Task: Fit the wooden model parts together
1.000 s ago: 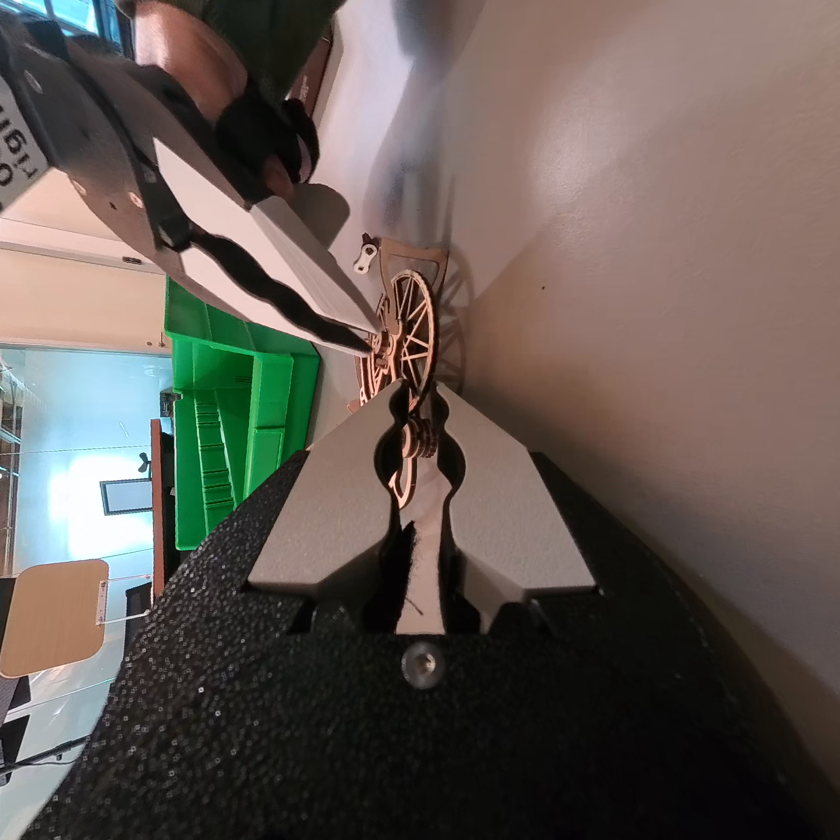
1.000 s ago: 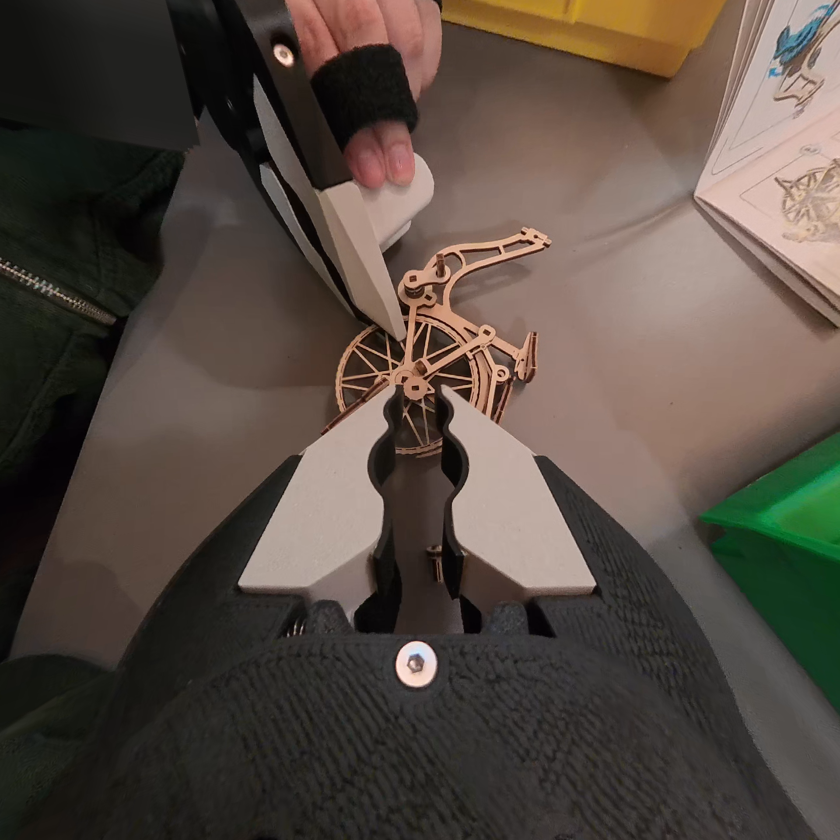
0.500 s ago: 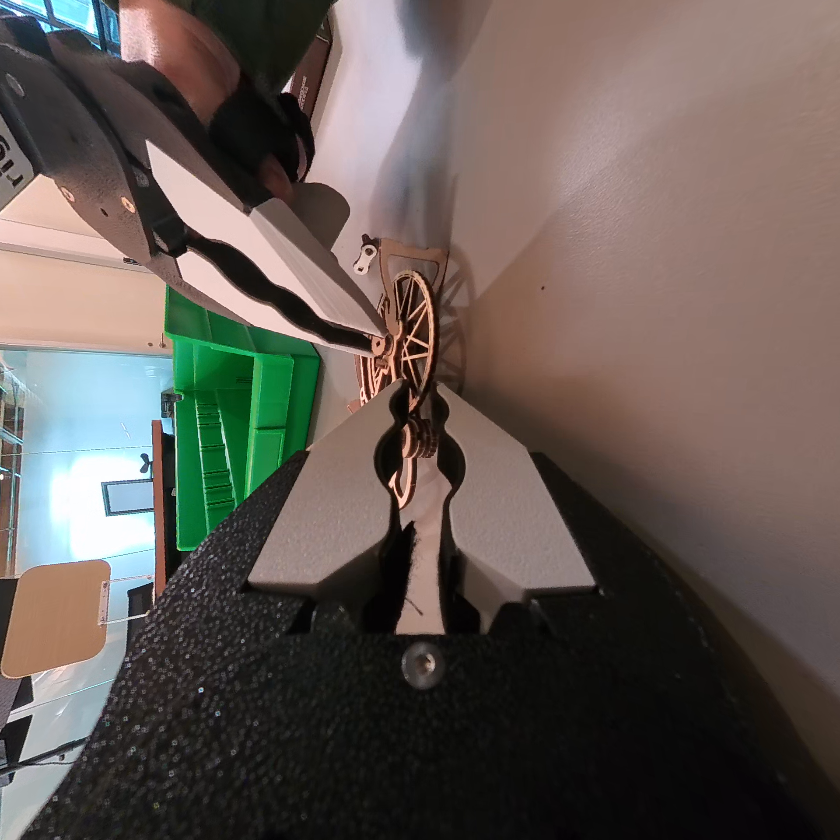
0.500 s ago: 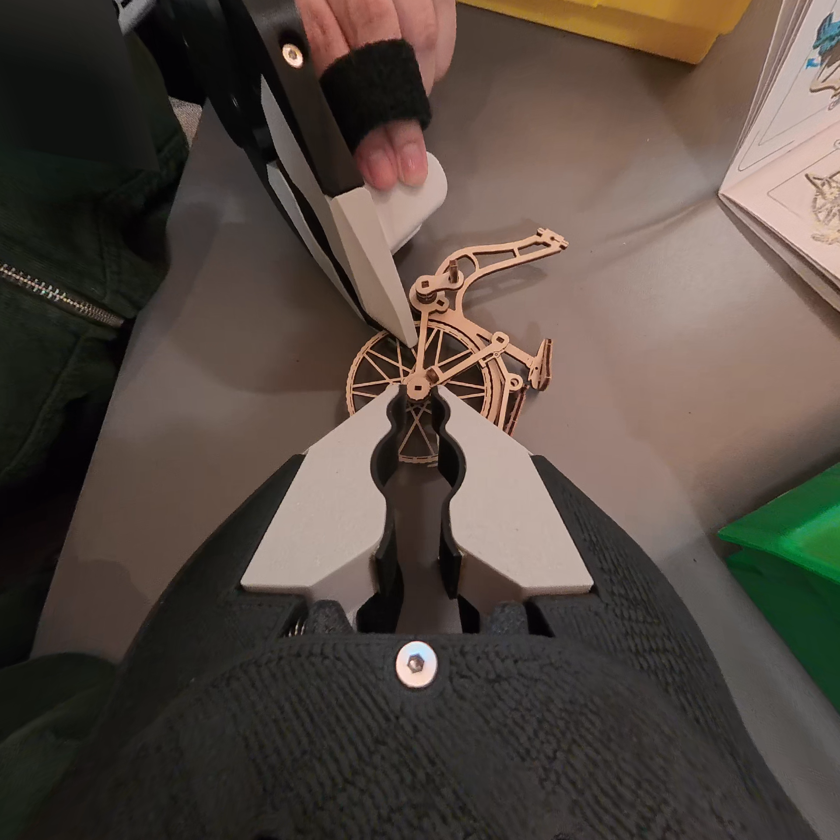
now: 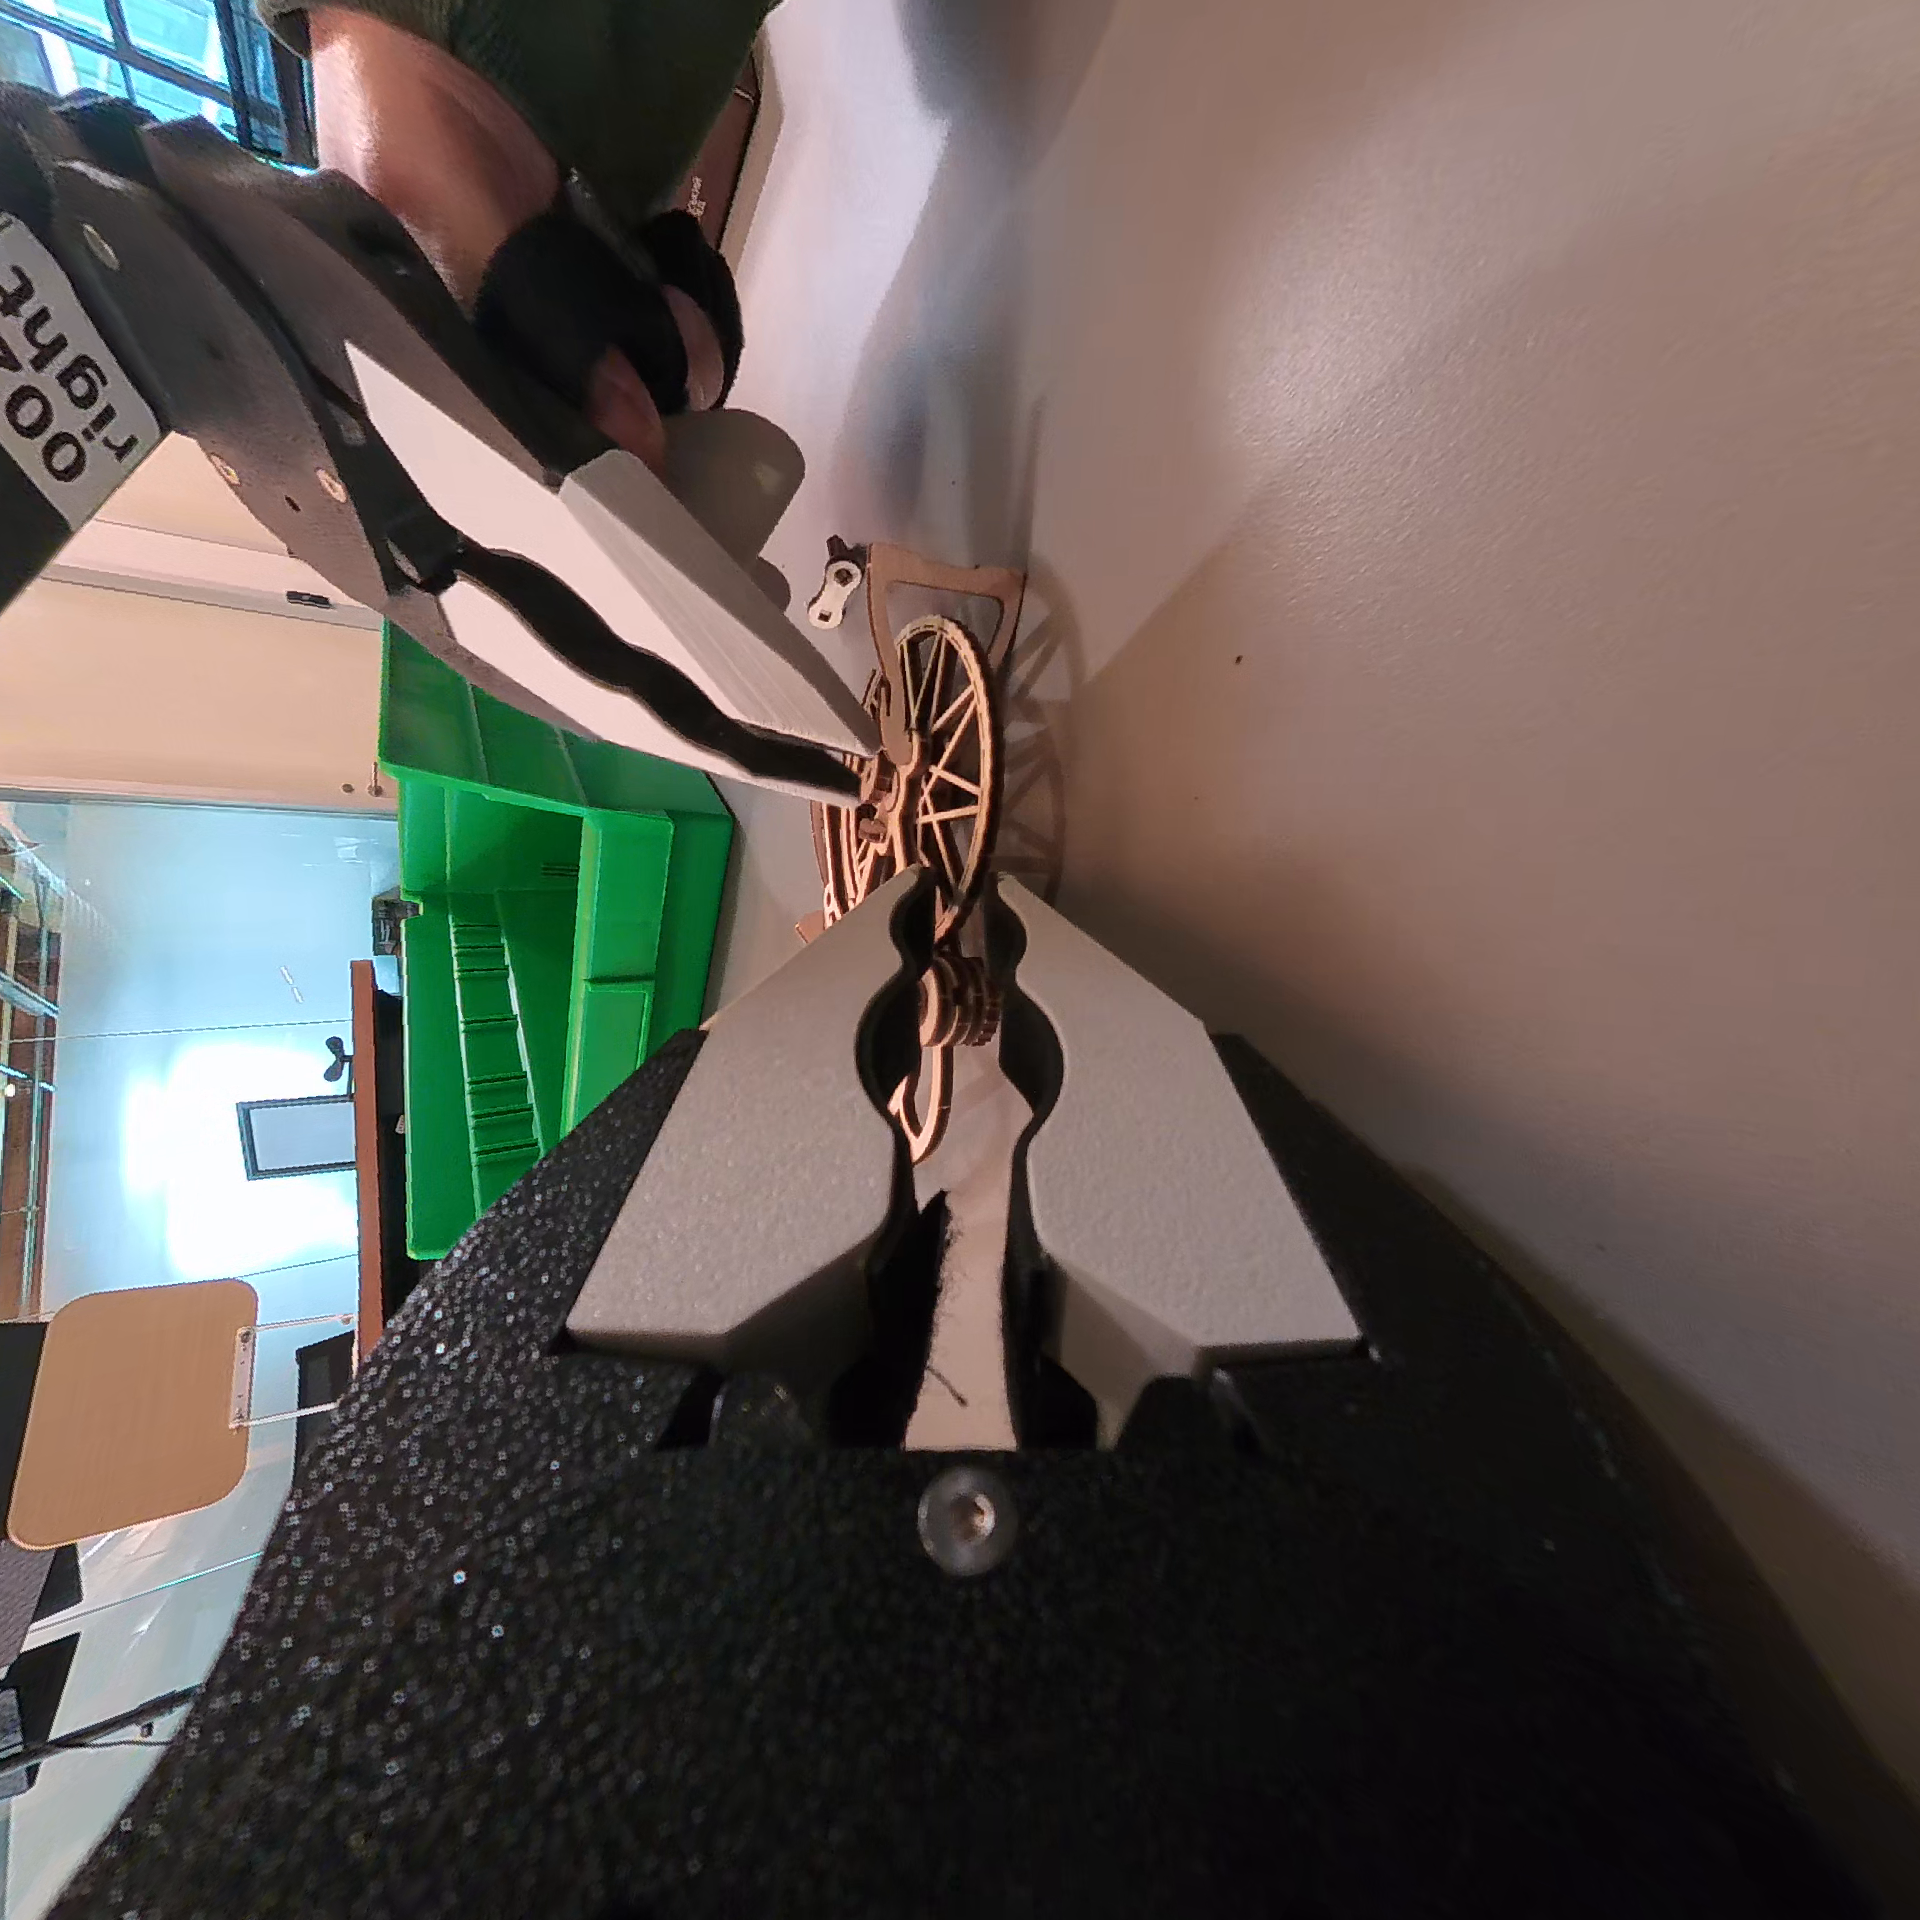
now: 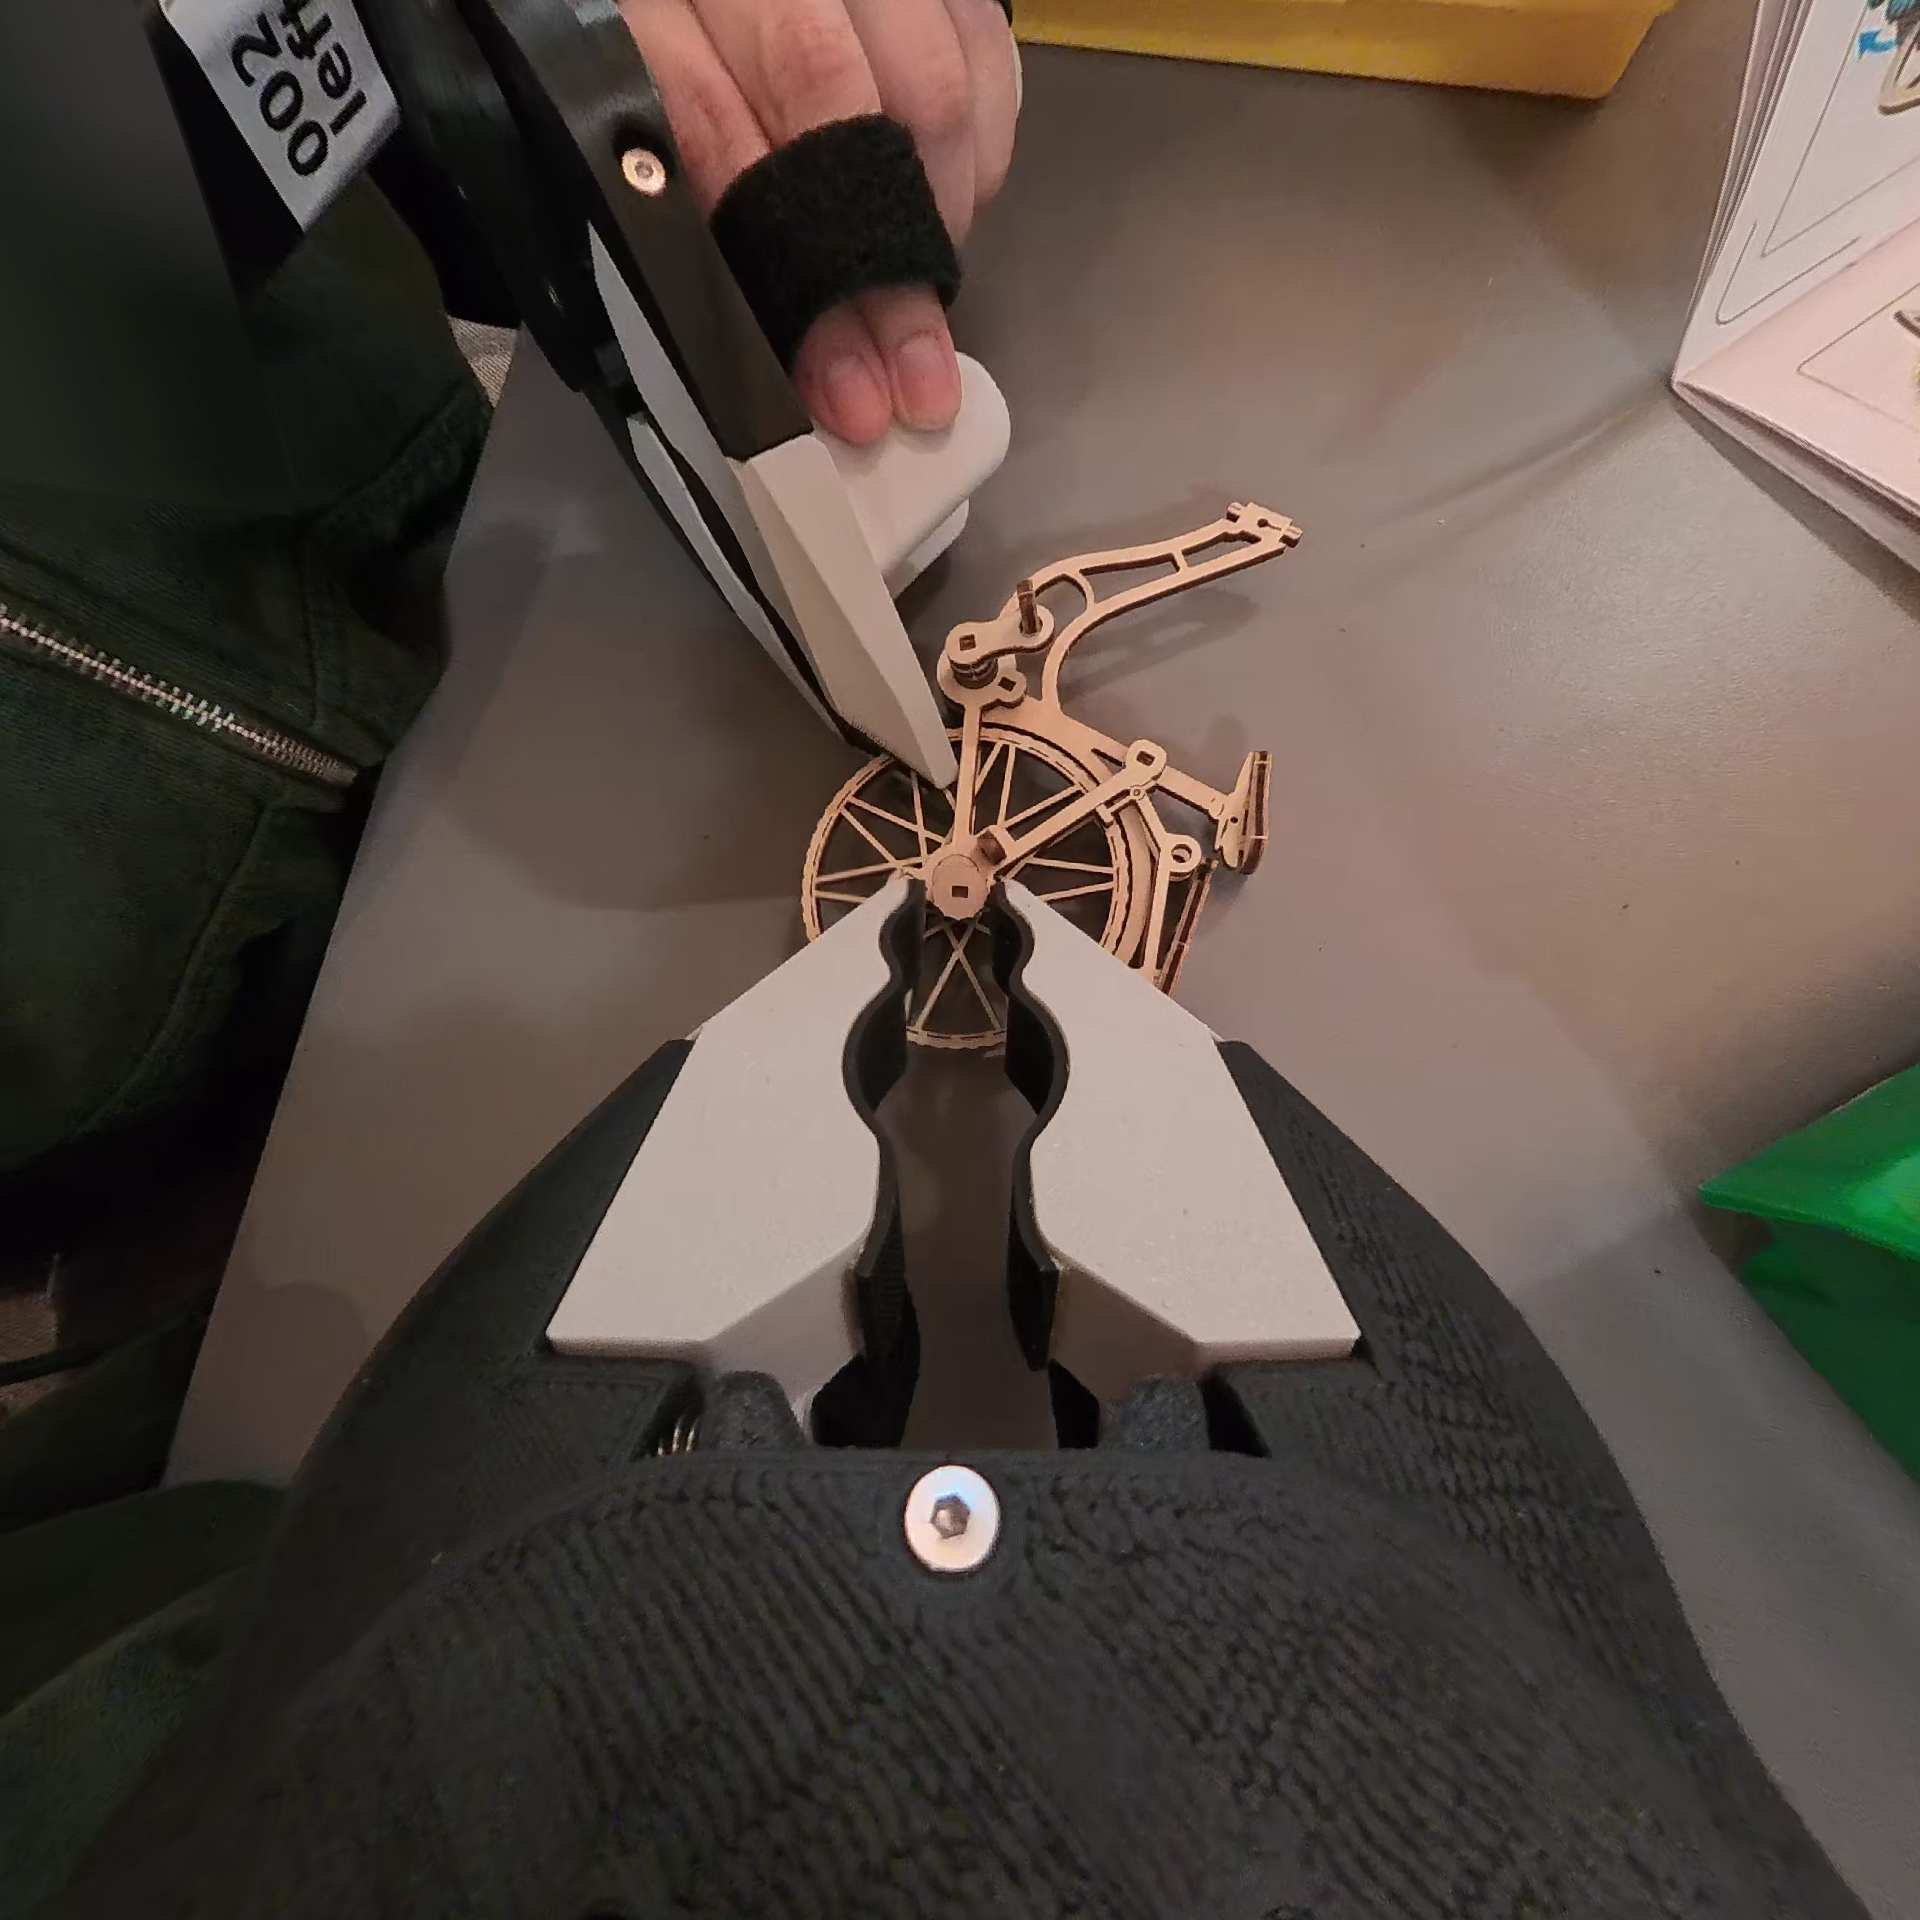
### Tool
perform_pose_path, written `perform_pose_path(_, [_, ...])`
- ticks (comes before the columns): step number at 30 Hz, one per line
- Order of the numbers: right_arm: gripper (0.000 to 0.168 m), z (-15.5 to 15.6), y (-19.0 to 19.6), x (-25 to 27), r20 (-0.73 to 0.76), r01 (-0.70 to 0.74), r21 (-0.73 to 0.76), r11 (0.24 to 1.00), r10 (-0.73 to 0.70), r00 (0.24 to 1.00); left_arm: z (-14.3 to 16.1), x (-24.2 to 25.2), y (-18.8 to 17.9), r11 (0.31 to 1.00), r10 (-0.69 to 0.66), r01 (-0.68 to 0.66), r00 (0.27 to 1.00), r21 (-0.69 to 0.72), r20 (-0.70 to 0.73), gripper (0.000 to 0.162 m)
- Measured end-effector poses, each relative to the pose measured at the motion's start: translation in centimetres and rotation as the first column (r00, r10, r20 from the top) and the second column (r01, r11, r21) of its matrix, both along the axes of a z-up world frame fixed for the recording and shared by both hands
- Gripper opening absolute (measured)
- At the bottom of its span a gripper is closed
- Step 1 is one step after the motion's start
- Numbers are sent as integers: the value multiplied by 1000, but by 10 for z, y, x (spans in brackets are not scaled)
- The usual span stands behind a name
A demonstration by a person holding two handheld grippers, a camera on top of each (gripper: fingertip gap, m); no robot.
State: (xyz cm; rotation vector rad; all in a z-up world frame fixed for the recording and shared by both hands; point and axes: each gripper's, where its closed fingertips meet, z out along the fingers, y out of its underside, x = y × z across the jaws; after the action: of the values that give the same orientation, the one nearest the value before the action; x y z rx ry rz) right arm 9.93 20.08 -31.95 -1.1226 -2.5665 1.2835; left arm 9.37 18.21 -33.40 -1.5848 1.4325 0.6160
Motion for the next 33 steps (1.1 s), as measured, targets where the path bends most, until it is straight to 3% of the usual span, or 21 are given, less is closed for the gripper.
perform_pose_path(7, [8, 2, 2, 0, -22, 1, 36, 999, 0, 1000, 0, -1, 0, 1000, 0, 0, 1000, 1, -1, 6])
perform_pose_path(12, [8, 11, 30, 22, -22, 57, 167, 984, -54, 998, 1, -2, 0, 1000, 2, -2, 1000, 4, -21, 6])
perform_pose_path(17, [8, -6, 41, 46, 41, 24, 314, 949, -39, 998, 1, -3, 0, 1000, 2, -2, 1000, 4, -23, 6])
perform_pose_path(23, [11, -19, 34, 49, 108, -24, 329, 944, -12, 994, 1, -4, 0, 1000, 4, -4, 1000, 4, -22, 6])
perform_pose_path(33, [17, -19, 41, 46, 81, -4, 383, 924, -30, 996, 1, -4, 1, 1000, 4, -4, 1000, 2, -18, 6])
